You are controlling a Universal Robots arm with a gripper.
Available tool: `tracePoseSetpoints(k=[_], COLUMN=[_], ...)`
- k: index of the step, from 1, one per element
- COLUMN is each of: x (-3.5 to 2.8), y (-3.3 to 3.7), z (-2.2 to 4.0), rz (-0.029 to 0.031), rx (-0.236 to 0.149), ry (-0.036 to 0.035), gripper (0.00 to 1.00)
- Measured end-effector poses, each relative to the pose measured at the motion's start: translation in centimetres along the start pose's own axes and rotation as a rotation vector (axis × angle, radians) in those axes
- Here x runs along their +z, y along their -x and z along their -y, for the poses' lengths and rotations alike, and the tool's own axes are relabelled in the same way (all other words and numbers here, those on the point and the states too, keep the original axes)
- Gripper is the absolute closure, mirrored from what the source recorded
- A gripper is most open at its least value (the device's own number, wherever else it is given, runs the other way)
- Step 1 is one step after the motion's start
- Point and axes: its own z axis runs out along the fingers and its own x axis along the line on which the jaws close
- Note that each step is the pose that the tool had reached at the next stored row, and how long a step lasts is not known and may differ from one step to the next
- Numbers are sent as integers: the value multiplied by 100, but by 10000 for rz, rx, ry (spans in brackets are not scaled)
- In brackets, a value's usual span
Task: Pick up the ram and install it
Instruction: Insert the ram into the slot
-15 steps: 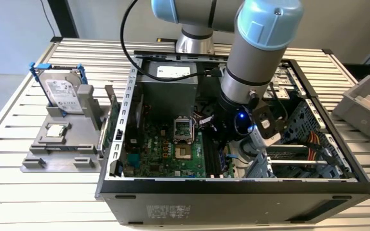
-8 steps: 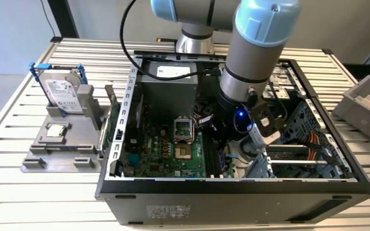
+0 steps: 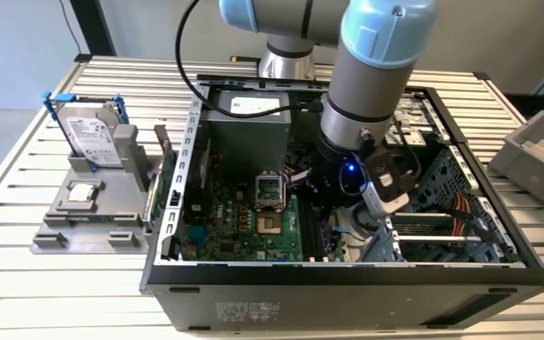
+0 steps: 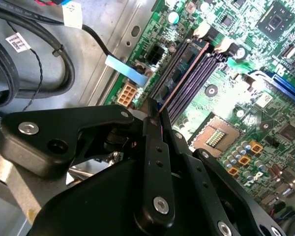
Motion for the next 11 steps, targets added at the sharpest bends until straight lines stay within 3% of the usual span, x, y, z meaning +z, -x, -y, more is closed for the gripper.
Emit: tracePoseSetpoints(k=[11], x=[95], y=[-7], z=[-9], rz=[-4], rx=[48], ry=[124], gripper=[100])
